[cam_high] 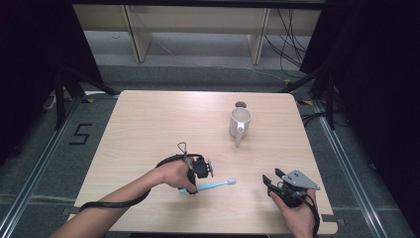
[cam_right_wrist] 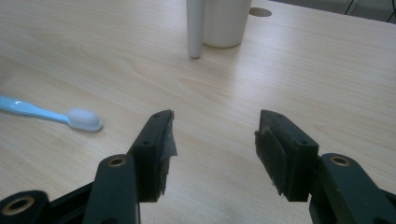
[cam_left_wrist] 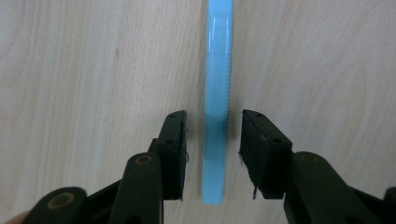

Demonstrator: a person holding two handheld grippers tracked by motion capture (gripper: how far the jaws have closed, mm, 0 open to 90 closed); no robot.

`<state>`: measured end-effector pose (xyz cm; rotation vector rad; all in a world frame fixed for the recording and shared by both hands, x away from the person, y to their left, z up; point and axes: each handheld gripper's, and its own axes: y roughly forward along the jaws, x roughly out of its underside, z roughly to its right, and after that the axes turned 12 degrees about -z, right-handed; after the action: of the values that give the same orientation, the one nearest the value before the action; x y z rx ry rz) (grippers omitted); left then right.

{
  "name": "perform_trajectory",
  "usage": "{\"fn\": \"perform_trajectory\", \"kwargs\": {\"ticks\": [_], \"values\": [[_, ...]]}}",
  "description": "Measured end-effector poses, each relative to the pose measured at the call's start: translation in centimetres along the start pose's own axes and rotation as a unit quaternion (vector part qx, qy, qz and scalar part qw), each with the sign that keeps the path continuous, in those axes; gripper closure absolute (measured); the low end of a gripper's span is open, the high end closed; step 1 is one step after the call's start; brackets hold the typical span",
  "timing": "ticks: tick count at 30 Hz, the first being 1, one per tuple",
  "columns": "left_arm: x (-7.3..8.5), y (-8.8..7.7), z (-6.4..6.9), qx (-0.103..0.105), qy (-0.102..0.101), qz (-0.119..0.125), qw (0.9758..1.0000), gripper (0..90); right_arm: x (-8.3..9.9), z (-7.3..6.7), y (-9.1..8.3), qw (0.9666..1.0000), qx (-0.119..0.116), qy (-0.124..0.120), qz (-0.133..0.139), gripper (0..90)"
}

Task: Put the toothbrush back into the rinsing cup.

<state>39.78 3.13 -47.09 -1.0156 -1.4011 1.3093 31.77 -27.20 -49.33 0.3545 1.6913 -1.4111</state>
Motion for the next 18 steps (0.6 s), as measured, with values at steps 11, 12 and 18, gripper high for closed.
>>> {"fn": "perform_trajectory", "kwargs": {"ticks": [11,12,18], "values": [[-0.62,0.37,0.25,-0.005,0.013,-0.008,0.9999,66.6,-0.02,-0.01,0.01,1.0,0.003,-0.005,-0.003,46.6],[-0.63,0.48,0.28,-0.005,0.012,-0.006,0.9999,66.6,-0.02,-0.01,0.01,1.0,0.003,-0.005,-0.003,46.6],[-0.65,0.52,0.25,-0.007,0.018,-0.011,0.9998,69.3,-0.01,0.01,0.03,1.0,0.001,-0.004,-0.001,46.6]]}}
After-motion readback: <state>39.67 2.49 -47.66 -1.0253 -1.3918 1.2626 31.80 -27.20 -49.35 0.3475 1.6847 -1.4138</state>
